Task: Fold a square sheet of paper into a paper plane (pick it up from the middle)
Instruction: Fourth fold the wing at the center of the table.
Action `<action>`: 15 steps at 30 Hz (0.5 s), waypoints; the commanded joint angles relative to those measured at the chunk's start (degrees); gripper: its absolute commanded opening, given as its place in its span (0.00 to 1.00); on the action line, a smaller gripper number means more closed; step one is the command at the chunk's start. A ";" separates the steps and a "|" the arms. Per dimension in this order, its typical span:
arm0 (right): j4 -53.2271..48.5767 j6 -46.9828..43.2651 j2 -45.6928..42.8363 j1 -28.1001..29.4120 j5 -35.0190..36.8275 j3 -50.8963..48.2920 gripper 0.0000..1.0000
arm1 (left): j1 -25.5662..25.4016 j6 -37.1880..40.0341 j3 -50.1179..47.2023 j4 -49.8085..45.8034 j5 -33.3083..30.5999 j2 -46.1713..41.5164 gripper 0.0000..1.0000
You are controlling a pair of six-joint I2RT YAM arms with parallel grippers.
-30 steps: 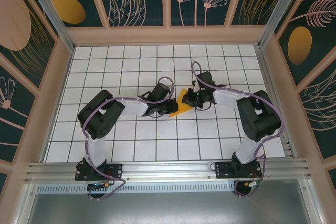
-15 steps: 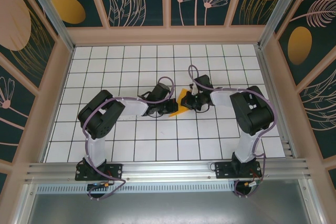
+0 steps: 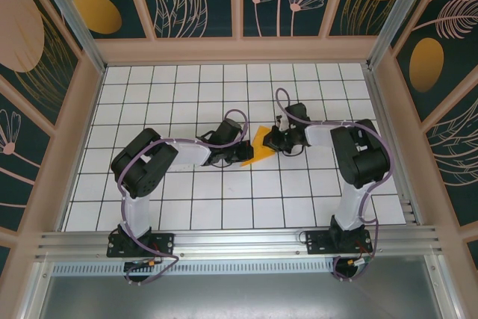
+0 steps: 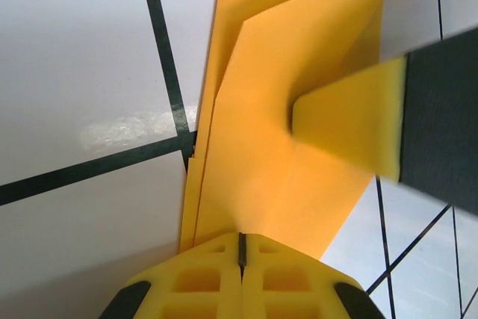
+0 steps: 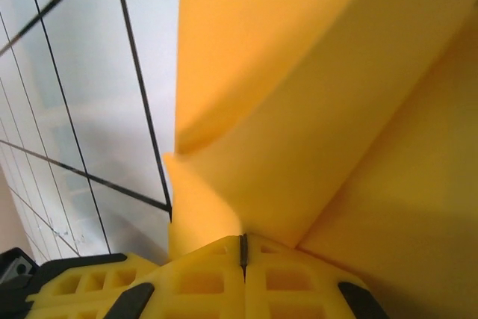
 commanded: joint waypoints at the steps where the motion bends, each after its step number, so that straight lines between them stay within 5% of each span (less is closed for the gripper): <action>1: -0.84 -2.90 1.29 -4.33 7.12 2.37 0.01 | -0.03 1.06 -3.66 -11.13 -3.17 3.82 0.00; 7: -0.08 -2.85 -4.69 -4.19 4.77 2.46 0.01 | -0.06 1.28 -3.56 -11.18 -3.22 3.78 0.00; 15: 1.81 -2.12 -5.66 3.62 2.36 -0.59 0.01 | -0.02 0.95 -3.29 -11.18 -3.52 4.30 0.00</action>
